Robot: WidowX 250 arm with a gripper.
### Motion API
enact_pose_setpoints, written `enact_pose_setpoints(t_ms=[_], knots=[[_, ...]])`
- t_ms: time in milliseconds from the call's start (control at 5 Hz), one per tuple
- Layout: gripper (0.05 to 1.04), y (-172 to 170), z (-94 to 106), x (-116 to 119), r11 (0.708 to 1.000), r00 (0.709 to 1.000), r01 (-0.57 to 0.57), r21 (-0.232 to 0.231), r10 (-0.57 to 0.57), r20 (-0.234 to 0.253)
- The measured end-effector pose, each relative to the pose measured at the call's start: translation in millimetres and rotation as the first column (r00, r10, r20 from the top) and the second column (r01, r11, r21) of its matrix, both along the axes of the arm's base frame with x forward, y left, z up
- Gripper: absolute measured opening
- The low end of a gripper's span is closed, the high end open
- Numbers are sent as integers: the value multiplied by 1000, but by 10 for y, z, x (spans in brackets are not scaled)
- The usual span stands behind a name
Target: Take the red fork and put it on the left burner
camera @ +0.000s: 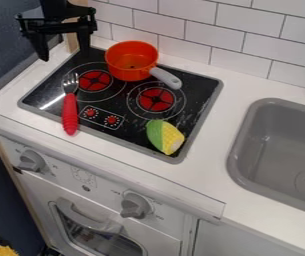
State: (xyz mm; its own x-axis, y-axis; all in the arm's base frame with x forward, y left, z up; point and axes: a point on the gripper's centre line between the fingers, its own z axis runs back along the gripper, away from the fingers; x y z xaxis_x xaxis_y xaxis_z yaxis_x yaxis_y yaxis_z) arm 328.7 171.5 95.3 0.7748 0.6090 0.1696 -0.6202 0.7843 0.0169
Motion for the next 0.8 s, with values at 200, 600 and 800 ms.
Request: enact_pose_setpoints(t_ms=[200, 600, 800], knots=[[1001, -22, -131, -22, 1000, 999, 3, -19, -4, -33], [1001, -167, -369, -205, 993, 992, 81, -84, -88, -94], [1001, -170, -471, -323, 993, 985, 91, -70, -100, -138]])
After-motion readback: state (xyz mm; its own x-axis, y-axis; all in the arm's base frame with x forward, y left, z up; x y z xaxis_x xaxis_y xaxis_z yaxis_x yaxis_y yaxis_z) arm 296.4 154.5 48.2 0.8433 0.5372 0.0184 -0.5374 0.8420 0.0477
